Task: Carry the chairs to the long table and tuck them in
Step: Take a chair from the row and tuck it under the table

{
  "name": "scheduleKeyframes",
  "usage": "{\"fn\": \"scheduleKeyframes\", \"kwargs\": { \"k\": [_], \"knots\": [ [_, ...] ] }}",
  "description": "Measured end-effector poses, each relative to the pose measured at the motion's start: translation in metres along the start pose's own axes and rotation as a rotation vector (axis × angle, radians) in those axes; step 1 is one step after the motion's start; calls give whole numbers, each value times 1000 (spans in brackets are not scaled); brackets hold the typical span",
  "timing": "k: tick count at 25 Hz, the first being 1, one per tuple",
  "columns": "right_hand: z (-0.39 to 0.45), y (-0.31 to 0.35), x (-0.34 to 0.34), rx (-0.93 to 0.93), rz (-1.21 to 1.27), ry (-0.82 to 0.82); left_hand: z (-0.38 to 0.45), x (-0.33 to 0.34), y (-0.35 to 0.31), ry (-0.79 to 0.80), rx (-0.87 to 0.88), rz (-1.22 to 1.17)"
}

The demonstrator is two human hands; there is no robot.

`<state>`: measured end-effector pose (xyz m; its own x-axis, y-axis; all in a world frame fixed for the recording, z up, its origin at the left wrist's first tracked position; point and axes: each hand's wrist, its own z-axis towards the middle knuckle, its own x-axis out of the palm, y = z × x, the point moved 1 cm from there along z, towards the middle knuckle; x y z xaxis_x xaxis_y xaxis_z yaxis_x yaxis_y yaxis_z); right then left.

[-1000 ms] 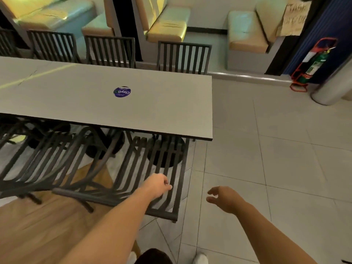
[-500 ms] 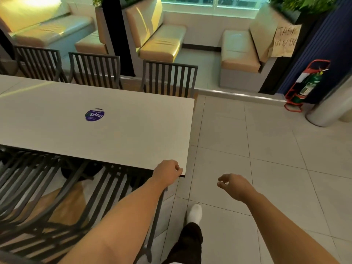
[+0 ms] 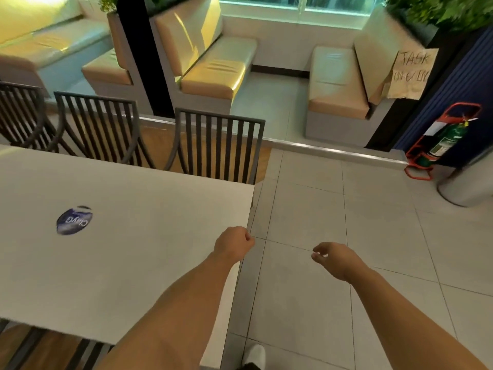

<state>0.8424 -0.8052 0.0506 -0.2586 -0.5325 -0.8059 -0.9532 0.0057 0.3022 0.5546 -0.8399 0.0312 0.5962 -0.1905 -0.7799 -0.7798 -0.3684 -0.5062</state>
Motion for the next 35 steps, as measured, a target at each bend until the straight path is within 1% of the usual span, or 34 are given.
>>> {"fn": "scheduleKeyframes", "kwargs": {
  "k": [4, 7, 9, 12, 16, 20, 24, 27, 30, 33, 35],
  "knots": [
    [86, -30, -38, 39, -60, 29, 82, 0, -45, 14, 4, -16],
    [168, -51, -78, 13, -106, 44, 148, 4, -81, 23, -43, -25],
    [227, -64, -107, -21, -125, 47, 191, 4, -105, 23, -103, -73],
    [309, -76, -151, -67, -195, 93, 252, -2, -138, -24, -205, -182],
    [410, -69, -211, -154, -327, 171, 322, -23, -183, -119, -347, -279],
    [496, -21, -260, -273, -388, 198, 383, -44, -197, -169, -438, -318],
    [590, 58, -302, -399, -388, 188, 466, -76, -187, -219, -517, -376],
    [652, 113, -329, -456, -414, 166, 525, -99, -176, -215, -557, -432],
    [705, 172, -358, -537, -466, 180, 582, -131, -158, -218, -617, -425],
    [753, 229, -386, -620, -461, 171, 628, -169, -146, -241, -699, -414],
    [782, 260, -394, -665, -478, 173, 648, -186, -136, -266, -766, -355]
  ]
}}
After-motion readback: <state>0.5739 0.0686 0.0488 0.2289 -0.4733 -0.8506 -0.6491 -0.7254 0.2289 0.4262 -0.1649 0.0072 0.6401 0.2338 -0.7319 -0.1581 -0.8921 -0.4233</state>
